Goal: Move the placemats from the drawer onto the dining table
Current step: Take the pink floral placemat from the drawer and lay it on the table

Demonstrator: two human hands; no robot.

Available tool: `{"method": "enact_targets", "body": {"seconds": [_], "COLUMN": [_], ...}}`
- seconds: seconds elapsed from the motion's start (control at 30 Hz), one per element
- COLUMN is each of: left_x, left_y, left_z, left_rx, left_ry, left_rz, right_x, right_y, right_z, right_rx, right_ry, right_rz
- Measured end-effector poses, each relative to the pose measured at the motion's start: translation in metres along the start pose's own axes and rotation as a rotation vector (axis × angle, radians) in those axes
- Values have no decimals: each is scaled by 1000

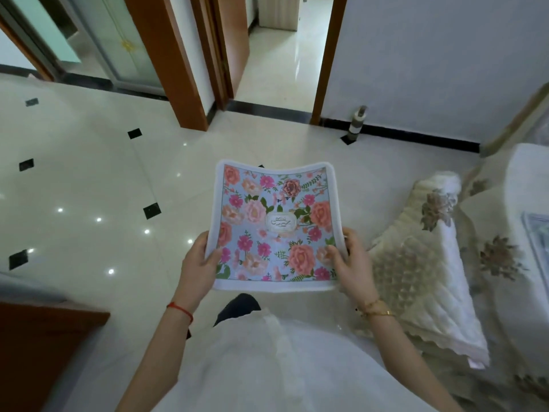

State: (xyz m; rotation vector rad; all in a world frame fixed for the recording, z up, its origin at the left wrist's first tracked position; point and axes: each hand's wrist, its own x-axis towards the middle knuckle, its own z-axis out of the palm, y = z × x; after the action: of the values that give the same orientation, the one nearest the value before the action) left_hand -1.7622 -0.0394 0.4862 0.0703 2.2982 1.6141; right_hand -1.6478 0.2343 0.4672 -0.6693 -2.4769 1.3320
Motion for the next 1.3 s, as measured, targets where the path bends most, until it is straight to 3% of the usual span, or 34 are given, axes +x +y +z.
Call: {"method": "enact_targets", "body": {"seconds": [0.27,0.43,0.63,0.87,1.03,1.3], "left_x": [176,315,461,562,612,691], "left_y": [41,109,197,251,288,395], "left_z": [59,110,201,329,445,636], "left_rx": [-1,58,107,180,179,149], "left_ry": [-127,-290,-510,-747,-801,-885], "left_rz": [16,116,207,243,228,293], "right_x": [145,268,374,449,515,645], "right_y": [30,32,41,94,148,216], "right_z": [11,-17,-64,-109,-177,-347], "right_rx": [48,26,68,99,93,-14], "right_ry": [97,244,474,665,726,803], "right_rz": [151,216,319,475,537,517]}}
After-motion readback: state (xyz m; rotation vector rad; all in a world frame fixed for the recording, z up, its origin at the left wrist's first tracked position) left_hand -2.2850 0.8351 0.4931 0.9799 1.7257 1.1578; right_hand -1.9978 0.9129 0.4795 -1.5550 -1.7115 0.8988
